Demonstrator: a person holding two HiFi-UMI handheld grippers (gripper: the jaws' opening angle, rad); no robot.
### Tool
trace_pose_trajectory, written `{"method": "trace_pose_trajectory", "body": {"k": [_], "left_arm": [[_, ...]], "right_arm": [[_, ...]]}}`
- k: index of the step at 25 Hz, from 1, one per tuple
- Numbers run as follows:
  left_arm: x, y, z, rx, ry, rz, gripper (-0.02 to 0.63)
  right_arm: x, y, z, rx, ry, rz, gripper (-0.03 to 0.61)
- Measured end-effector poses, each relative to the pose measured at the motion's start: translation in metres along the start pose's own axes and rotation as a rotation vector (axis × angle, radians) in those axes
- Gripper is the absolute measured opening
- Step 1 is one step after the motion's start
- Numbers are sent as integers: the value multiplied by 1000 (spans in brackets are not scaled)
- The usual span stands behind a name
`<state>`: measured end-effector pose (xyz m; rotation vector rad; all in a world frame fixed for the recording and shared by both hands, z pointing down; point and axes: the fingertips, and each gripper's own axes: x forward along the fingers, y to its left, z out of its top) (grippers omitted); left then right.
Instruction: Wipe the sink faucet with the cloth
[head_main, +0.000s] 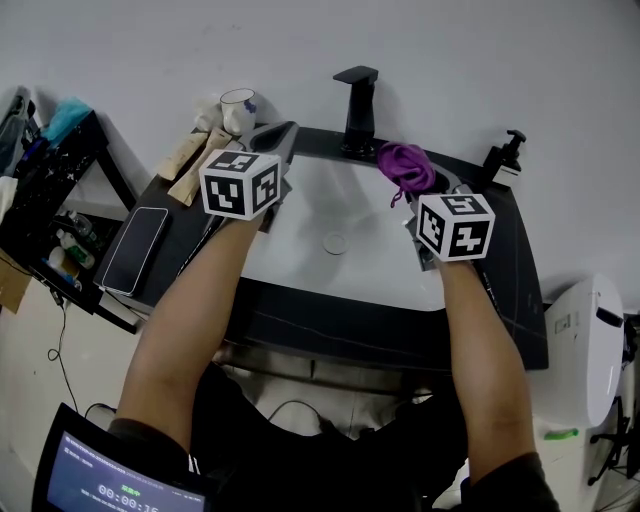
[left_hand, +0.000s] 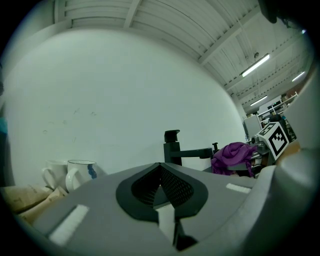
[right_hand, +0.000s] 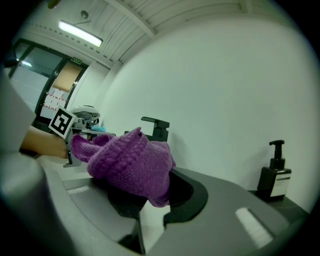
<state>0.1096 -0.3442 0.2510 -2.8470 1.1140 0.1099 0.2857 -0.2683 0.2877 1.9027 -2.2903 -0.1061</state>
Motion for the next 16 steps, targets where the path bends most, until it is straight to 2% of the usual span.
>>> {"method": "trace_pose_trajectory", "body": {"k": [16], "left_arm": [[-1,1,-1,-5,5,0,17]], "right_arm": [[1,2,-1,-3,5,-4,58]]}}
